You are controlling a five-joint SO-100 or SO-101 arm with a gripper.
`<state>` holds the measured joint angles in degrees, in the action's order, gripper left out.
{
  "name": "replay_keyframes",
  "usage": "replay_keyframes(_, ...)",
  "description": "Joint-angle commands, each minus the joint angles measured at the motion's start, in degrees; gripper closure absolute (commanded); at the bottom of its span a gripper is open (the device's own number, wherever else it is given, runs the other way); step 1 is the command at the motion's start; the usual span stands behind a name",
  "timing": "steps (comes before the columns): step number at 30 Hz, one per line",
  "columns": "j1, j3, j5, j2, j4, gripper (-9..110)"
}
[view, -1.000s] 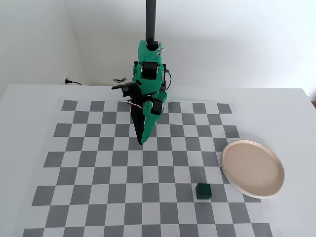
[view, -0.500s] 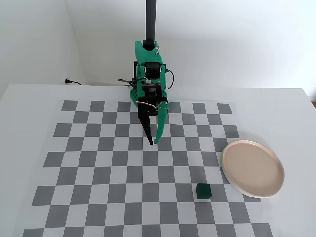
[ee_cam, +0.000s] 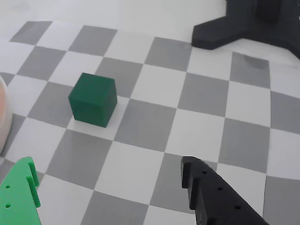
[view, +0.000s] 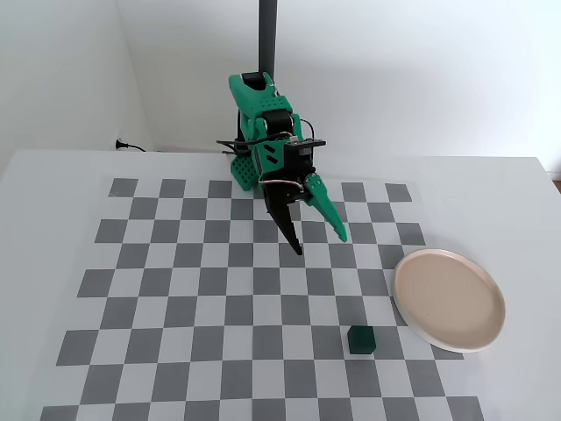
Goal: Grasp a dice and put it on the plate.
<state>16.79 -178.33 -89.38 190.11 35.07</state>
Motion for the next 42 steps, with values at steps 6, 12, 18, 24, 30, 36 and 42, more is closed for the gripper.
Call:
replay_keyframes(6,0.70,9.93,-1.41,-15.56,-5.80,72)
replay_keyframes(12,0.62,21.27,0.79,-34.01,-11.60,72)
replay_keyframes(18,1.05,31.03,1.76,-47.90,-13.10,72)
replay_keyframes(24,2.20,37.18,0.70,-56.16,-12.66,73)
replay_keyframes(30,3.34,45.62,-0.70,-65.30,-8.96,74)
replay_keyframes(36,4.83,54.40,-1.67,-75.23,-8.26,74)
replay_keyframes(42,6.94,58.89,-2.11,-81.65,-9.49,74)
